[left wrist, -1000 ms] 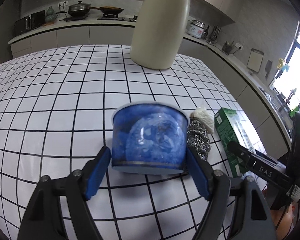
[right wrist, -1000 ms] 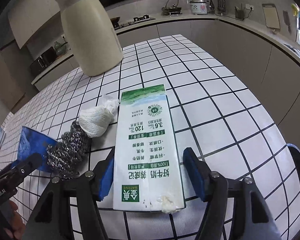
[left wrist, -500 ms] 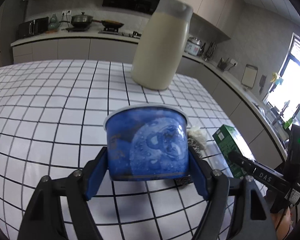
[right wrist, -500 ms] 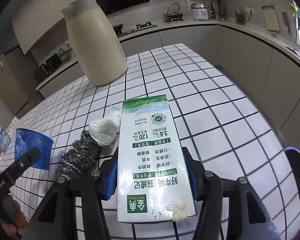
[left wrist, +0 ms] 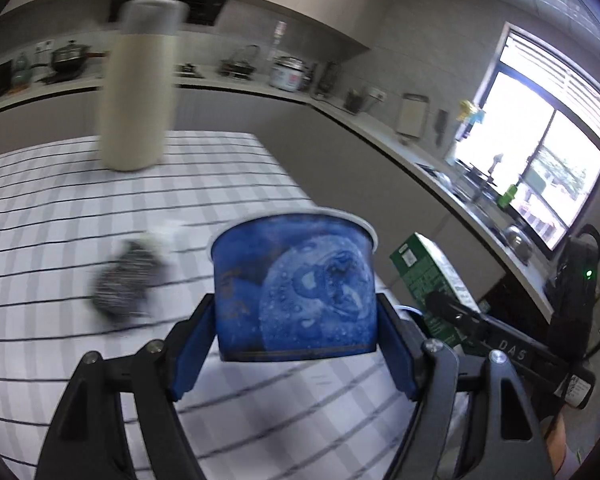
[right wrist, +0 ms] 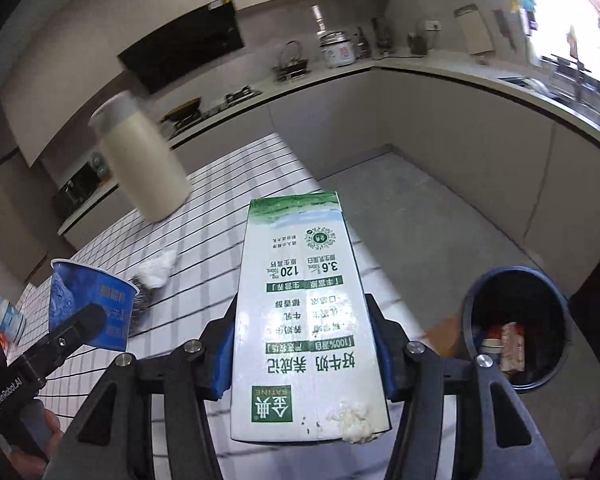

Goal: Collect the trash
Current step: 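Carry the blue cup and green carton over the black bin with both tools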

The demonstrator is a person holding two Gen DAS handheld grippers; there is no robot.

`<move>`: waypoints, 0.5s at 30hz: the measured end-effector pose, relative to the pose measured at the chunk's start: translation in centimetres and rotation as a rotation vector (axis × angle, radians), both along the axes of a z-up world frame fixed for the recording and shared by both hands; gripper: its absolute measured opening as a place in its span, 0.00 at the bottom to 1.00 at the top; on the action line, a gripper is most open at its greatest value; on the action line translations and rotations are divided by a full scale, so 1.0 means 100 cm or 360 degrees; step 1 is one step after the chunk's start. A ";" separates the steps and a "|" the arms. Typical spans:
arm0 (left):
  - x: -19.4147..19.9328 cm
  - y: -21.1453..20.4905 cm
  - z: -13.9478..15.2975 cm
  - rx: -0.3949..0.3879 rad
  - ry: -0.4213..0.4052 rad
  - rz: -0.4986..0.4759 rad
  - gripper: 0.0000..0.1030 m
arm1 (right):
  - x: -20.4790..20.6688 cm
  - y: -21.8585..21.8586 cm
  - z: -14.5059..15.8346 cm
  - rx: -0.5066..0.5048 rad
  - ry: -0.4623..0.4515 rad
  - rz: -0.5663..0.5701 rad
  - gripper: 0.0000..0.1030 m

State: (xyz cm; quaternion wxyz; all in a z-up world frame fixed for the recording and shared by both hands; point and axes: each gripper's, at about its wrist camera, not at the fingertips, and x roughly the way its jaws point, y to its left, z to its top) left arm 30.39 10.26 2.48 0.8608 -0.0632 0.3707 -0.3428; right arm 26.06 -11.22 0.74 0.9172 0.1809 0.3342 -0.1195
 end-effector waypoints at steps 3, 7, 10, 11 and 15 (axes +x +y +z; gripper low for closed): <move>-0.022 -0.077 0.001 -0.0023 0.0045 -0.0103 0.74 | -0.038 -0.069 -0.004 0.0007 0.0006 -0.0092 0.55; -0.052 -0.171 -0.012 -0.0043 0.0147 -0.0185 0.74 | -0.077 -0.169 -0.029 0.0042 0.0110 -0.0152 0.55; -0.070 -0.234 -0.034 -0.0016 0.0210 -0.0214 0.74 | -0.092 -0.229 -0.056 0.0044 0.0204 -0.0146 0.55; -0.073 -0.251 -0.043 -0.0001 0.0231 -0.0208 0.74 | -0.094 -0.250 -0.069 0.0064 0.0234 -0.0132 0.55; -0.080 -0.304 -0.093 0.0091 0.0324 -0.0149 0.74 | -0.088 -0.298 -0.118 0.0109 0.0338 -0.0065 0.55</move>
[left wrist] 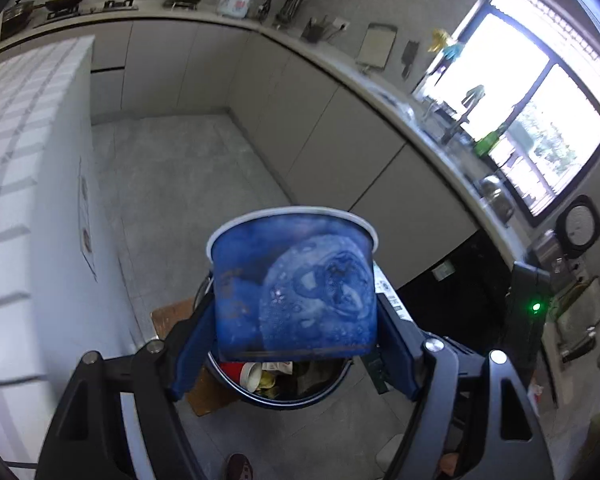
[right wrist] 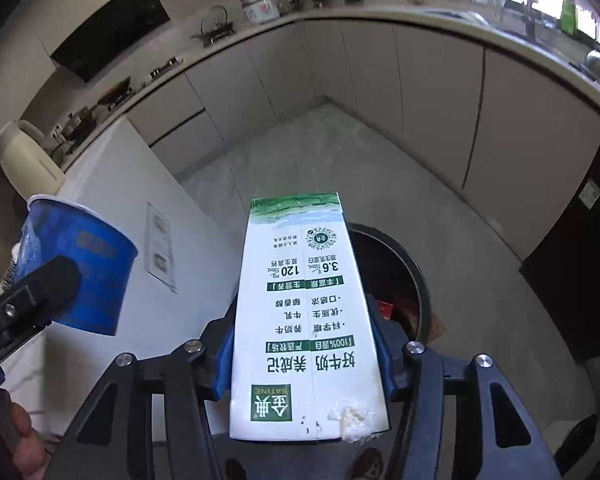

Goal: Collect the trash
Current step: 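Carry the blue cup and green carton over the black bin with both tools, then open both tools above the bin to drop the cup and carton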

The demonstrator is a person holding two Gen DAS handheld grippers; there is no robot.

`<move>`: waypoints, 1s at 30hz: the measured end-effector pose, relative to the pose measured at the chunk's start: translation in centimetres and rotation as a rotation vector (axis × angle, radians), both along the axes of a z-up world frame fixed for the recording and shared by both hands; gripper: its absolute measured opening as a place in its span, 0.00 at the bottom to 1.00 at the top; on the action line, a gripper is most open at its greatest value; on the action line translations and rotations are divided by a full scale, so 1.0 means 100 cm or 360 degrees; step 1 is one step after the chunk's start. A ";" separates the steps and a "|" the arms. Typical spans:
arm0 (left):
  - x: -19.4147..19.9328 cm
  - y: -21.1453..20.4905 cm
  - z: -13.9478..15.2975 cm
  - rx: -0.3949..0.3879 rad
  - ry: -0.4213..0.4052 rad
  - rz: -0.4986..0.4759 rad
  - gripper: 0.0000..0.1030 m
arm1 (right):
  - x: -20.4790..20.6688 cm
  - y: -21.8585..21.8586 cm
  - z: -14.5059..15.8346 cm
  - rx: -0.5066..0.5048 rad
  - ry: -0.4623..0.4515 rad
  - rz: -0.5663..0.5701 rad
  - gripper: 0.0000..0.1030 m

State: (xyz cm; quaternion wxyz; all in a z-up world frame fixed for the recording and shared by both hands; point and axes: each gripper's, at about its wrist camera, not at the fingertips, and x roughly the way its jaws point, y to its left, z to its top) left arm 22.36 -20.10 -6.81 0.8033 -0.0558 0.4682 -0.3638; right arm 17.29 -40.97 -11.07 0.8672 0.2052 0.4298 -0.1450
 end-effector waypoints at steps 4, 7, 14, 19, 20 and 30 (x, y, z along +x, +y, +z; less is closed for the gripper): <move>0.005 -0.028 -0.051 0.0107 0.0104 0.0051 0.75 | 0.011 -0.030 -0.047 0.0054 0.0109 0.0052 0.59; 0.012 -0.038 -0.080 0.0172 0.0179 0.0107 0.76 | 0.007 -0.046 -0.062 0.0040 0.0117 0.0048 0.67; 0.014 -0.059 -0.080 0.0316 0.0275 0.0125 0.76 | -0.011 -0.070 -0.049 0.0012 0.0063 -0.0001 0.69; 0.002 -0.045 -0.013 0.0293 0.0142 0.0098 0.77 | -0.018 -0.066 -0.001 0.0003 -0.0021 -0.0015 0.69; 0.000 -0.036 0.001 0.0269 0.0121 0.0107 0.77 | -0.021 -0.062 0.010 0.0001 -0.0043 -0.0014 0.69; 0.019 0.113 0.092 0.0243 -0.0161 0.0349 0.77 | 0.026 0.057 0.093 -0.0052 -0.0233 0.0246 0.69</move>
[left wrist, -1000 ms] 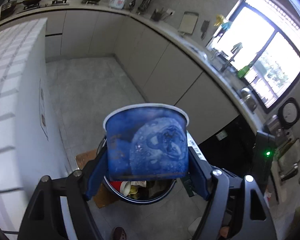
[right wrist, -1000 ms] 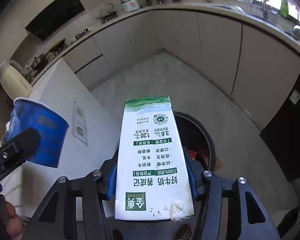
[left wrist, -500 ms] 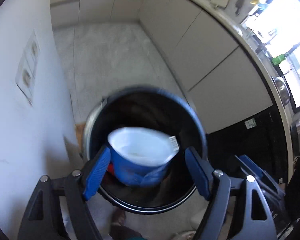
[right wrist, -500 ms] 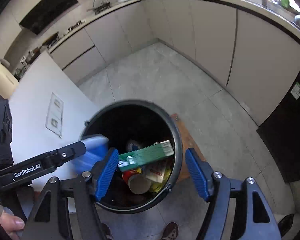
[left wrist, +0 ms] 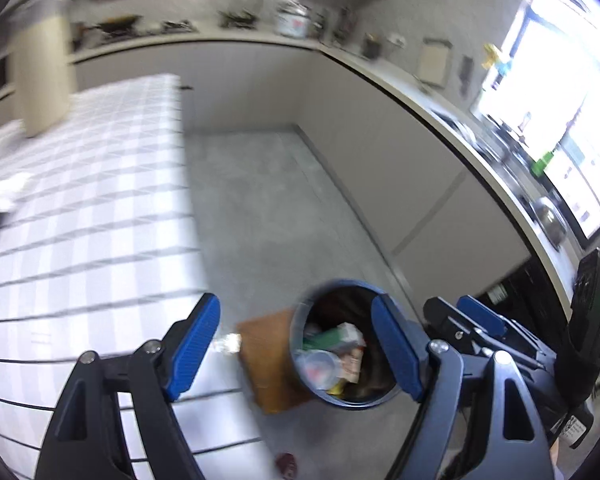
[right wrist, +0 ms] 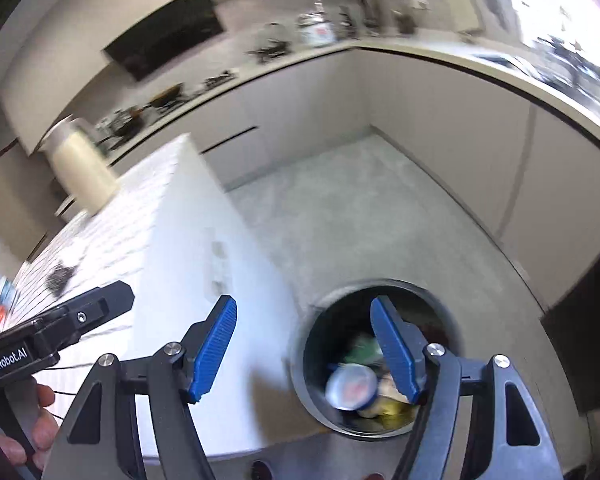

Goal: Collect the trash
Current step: 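Move both open tools back over the island toward the steel wool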

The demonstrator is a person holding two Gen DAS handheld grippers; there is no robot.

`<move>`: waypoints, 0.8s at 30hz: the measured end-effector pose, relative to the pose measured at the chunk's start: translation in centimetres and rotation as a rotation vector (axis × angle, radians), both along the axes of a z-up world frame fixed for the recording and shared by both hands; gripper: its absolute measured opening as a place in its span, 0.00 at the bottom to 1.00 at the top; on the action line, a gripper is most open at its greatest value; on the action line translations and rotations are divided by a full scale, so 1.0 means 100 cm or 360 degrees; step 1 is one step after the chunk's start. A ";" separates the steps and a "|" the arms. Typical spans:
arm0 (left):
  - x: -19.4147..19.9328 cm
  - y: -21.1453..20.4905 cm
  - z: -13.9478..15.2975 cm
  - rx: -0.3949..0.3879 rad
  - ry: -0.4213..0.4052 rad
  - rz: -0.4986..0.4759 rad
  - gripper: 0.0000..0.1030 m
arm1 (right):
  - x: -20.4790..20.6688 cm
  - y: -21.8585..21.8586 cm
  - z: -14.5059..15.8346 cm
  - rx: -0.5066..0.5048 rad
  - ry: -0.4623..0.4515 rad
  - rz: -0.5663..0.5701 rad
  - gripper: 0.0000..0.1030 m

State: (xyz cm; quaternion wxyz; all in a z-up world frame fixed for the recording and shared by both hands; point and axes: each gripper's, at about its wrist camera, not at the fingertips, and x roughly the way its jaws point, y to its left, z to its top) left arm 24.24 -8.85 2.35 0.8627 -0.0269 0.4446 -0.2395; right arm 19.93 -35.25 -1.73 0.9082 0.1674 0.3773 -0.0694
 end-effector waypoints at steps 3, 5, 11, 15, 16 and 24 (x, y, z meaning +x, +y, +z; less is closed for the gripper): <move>0.011 0.054 0.002 0.0056 -0.0040 0.0145 0.77 | 0.029 0.060 0.013 0.0016 -0.0031 0.0122 0.69; 0.019 0.097 0.001 0.0083 -0.0054 0.0252 0.77 | 0.048 0.099 0.016 0.0037 -0.0040 0.0202 0.70; 0.053 0.211 -0.015 0.0166 -0.0038 0.0524 0.77 | 0.106 0.217 0.013 0.0067 -0.0022 0.0439 0.70; 0.076 0.252 -0.028 0.0181 -0.0007 0.0604 0.77 | 0.141 0.276 0.006 0.0080 -0.0001 0.0540 0.70; 0.083 0.259 -0.032 0.0182 0.0000 0.0606 0.77 | 0.148 0.289 0.005 0.0073 0.0000 0.0555 0.70; 0.134 0.260 -0.049 0.0216 0.0017 0.0460 0.77 | 0.192 0.331 -0.008 0.0069 0.0035 0.0534 0.70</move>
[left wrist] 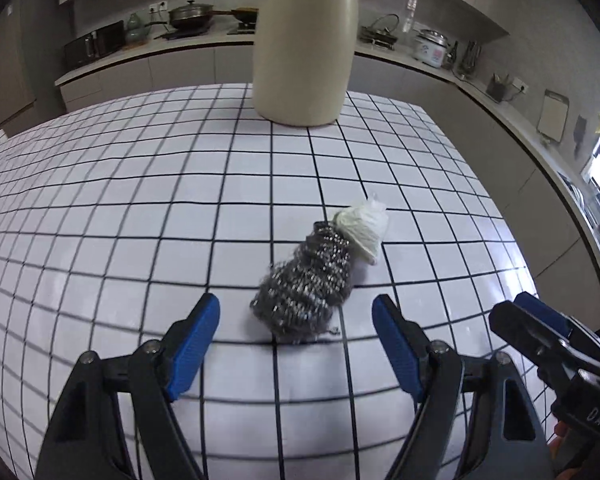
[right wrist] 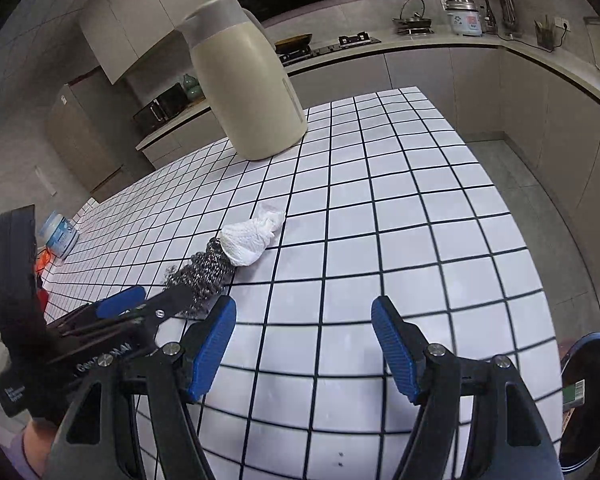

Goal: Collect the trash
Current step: 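Move both open tools back over the island toward the steel wool, then grasp the steel wool with the left tool while the right tool grasps the white cloth, then carry the steel wool and white cloth over the bin and open both tools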

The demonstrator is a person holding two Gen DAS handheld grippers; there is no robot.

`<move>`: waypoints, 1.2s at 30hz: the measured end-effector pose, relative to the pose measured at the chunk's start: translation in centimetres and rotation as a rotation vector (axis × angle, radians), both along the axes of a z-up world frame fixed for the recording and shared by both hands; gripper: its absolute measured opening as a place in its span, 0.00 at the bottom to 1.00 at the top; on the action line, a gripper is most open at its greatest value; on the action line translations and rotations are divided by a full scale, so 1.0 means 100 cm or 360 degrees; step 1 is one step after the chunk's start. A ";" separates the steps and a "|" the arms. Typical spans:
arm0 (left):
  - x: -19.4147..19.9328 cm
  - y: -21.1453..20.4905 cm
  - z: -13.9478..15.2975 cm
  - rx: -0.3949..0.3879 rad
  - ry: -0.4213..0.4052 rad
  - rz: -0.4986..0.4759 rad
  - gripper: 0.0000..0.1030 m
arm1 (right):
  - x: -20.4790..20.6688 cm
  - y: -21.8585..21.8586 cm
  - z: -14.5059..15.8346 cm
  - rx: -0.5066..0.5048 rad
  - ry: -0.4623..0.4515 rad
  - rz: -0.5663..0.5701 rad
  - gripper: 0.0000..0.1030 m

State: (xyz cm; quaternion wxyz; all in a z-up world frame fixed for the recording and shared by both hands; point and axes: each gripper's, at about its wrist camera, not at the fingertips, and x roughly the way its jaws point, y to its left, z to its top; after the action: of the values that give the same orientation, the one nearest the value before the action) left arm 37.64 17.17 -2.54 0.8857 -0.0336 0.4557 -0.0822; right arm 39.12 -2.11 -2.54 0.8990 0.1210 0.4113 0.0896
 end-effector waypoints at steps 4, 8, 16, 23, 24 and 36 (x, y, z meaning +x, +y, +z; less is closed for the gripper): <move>0.014 -0.002 -0.008 -0.0002 0.0015 -0.0054 0.77 | 0.016 0.006 -0.003 -0.0019 0.0012 -0.0016 0.70; 0.018 0.012 -0.016 0.0023 0.0012 -0.0057 0.48 | 0.035 0.017 -0.007 -0.0020 0.0036 -0.0019 0.70; 0.012 0.060 -0.016 -0.0046 -0.0027 0.0043 0.42 | 0.079 0.061 -0.023 0.0029 0.0069 0.0088 0.70; 0.004 0.066 -0.015 -0.0060 -0.0040 0.0045 0.41 | 0.097 0.081 -0.039 -0.0026 0.0068 0.0127 0.44; 0.002 0.066 -0.014 -0.0067 -0.0043 0.0044 0.40 | 0.097 0.080 -0.039 -0.0019 0.0065 0.0127 0.43; -0.032 0.005 0.017 -0.0100 -0.0156 -0.0073 0.40 | 0.028 0.012 -0.003 -0.0034 -0.0078 0.0085 0.39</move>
State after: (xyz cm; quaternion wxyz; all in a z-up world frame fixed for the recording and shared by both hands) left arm 34.46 17.66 -0.86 0.9034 -0.0468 0.4096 -0.1182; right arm 41.97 -0.86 -2.79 0.9073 0.0980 0.3931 0.1122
